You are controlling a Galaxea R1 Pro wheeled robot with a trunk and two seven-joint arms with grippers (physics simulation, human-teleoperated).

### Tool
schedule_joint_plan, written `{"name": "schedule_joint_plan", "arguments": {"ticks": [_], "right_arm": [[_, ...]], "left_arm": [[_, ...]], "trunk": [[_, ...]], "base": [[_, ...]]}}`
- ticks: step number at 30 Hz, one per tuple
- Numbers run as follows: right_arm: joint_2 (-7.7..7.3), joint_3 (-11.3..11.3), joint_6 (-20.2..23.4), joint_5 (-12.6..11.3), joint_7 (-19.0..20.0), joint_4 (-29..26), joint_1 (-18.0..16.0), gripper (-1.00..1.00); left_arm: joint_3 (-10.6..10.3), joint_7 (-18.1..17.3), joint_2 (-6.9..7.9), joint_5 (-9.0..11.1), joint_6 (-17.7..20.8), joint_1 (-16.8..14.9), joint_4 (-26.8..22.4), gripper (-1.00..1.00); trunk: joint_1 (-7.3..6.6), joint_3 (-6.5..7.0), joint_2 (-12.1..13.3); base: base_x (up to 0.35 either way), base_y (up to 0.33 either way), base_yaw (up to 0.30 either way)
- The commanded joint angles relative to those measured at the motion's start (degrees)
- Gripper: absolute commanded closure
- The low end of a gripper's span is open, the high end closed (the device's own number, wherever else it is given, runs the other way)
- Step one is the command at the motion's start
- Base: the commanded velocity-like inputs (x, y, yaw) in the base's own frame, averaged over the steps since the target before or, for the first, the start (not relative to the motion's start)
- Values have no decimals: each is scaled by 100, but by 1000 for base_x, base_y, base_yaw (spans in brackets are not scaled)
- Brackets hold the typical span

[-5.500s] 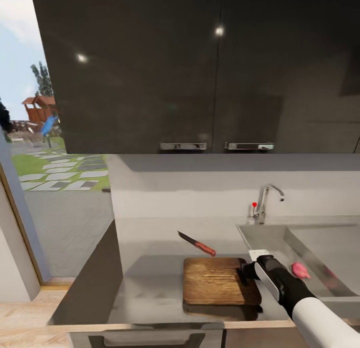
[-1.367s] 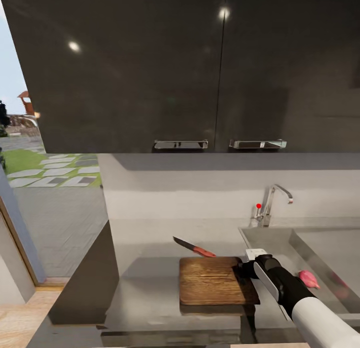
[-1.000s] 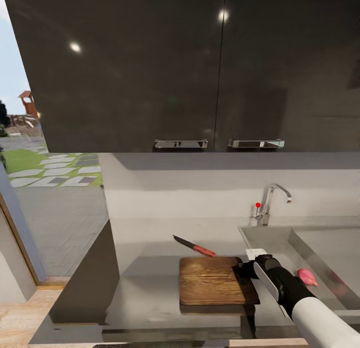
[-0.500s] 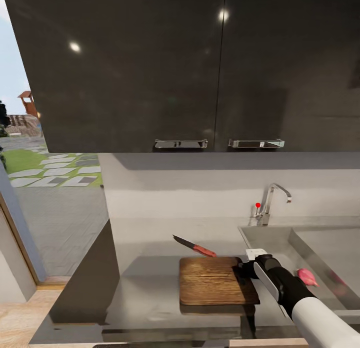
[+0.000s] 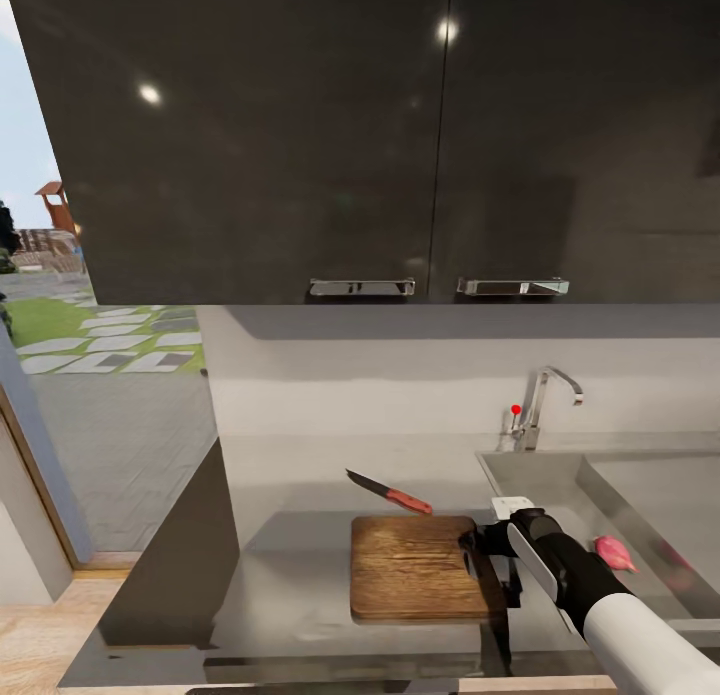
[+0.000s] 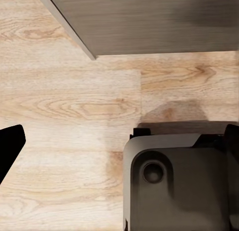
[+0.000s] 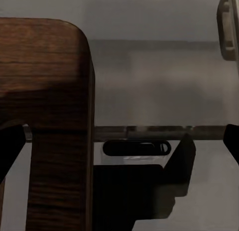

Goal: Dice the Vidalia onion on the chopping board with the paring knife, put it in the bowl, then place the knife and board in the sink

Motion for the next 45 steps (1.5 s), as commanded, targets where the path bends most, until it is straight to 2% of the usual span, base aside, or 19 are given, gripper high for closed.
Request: {"name": "schedule_joint_plan", "arguments": {"ticks": [1,20,45], "right_arm": [[-8,37,16,-59,-49,-8,-2,-100],[-8,29,16,-61,-49,-40,-2,-100],[-8,29,16,-59,-49,-43,-2,-100]], "left_arm": [[5,-3,0,-3,-8,4,-7,-100],[5,-3,-1,0,-9,4,-7,-100],[1,-3,-1,0,-12,4,-7,-100]], "trunk": [[2,-1,-3],[2,6,-3],[2,218,-3]], "base": [[0,0,0],[0,0,0],[0,0,0]]}}
